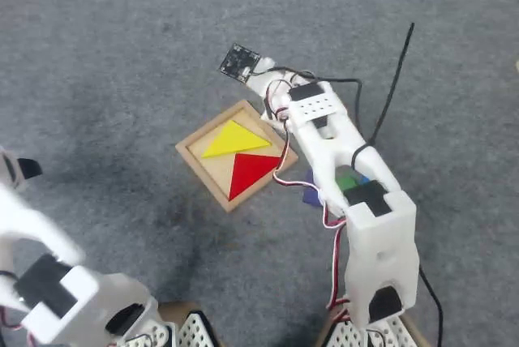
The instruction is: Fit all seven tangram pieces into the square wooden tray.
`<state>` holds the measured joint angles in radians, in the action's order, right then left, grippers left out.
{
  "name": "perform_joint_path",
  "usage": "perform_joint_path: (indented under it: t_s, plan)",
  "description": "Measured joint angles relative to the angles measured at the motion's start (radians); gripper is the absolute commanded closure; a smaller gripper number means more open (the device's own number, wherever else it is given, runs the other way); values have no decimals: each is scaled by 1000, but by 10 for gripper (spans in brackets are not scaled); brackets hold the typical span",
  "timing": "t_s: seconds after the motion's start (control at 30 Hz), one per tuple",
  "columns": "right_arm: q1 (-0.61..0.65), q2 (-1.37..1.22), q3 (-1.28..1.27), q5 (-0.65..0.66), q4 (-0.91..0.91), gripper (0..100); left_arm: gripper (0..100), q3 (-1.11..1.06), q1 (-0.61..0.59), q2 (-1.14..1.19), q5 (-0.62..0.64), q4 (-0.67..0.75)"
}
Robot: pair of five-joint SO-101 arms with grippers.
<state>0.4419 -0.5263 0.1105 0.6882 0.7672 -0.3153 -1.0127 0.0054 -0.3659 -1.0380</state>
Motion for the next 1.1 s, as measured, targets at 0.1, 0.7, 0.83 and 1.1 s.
perform_joint_path:
  t_s: [0.1, 0.7, 0.83, 1.1]
  plan:
    - [52, 2, 2, -14, 77, 800, 700, 0, 0, 0, 0, 0]
    - [275, 40, -155, -20, -37, 800, 700, -9, 0, 0, -9, 0]
    - [276, 14, -114, -20, -8, 800, 700, -12, 0, 2, -9, 0]
    - [295, 52, -117, -18, 23, 797, 700, -12, 0, 2, -9, 0]
